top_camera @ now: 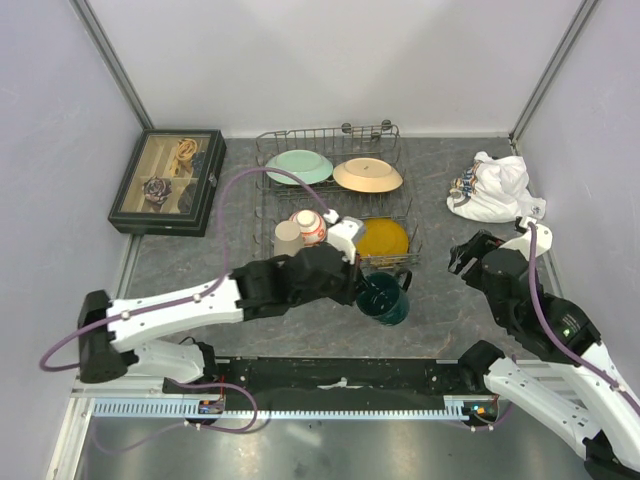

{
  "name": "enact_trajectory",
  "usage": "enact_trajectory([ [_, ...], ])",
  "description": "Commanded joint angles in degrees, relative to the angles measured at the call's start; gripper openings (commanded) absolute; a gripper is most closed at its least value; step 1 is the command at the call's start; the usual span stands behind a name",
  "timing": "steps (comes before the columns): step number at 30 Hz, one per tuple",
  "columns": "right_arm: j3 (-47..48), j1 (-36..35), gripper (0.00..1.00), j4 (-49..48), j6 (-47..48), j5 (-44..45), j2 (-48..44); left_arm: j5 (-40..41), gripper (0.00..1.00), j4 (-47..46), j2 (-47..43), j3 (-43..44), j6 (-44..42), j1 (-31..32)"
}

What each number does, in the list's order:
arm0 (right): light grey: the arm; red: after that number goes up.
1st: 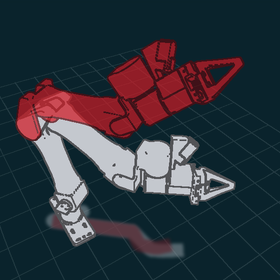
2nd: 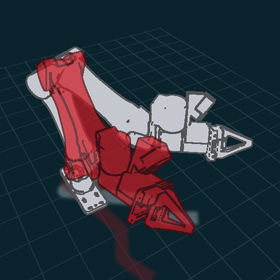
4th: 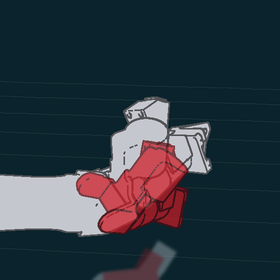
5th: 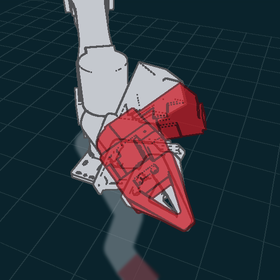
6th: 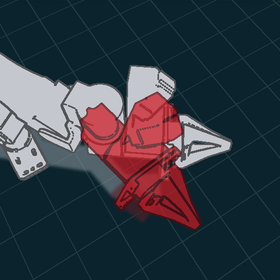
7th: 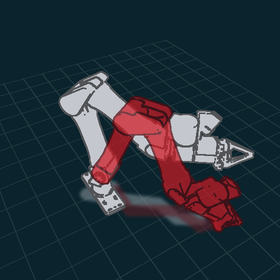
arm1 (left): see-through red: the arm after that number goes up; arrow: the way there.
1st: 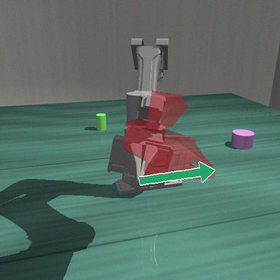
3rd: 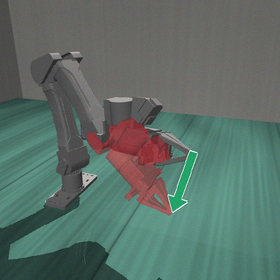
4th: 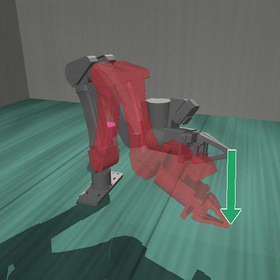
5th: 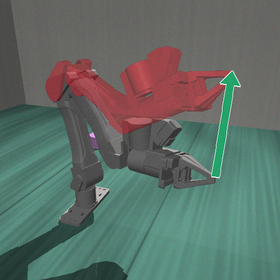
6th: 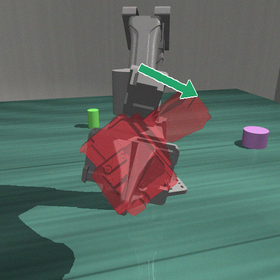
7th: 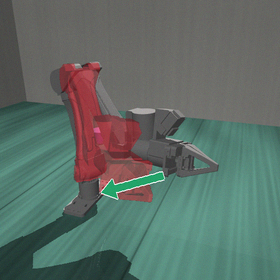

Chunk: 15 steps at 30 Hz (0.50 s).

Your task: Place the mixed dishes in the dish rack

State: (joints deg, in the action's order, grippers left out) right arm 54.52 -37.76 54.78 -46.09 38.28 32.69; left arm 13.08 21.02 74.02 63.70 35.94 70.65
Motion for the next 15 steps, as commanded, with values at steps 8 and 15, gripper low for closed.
enact_trajectory([
  [8,-2.0,0.0,0.65,-15.9,10.3,-19.2,-2.2,-10.8,0.01,-12.0,-11.5,-10.0,0.7,-8.3],
  [15,-5.0,0.0,0.60,-20.9,13.1,-27.3,-2.4,-19.8,0.02,-18.8,-13.0,-13.2,4.1,-10.4],
])
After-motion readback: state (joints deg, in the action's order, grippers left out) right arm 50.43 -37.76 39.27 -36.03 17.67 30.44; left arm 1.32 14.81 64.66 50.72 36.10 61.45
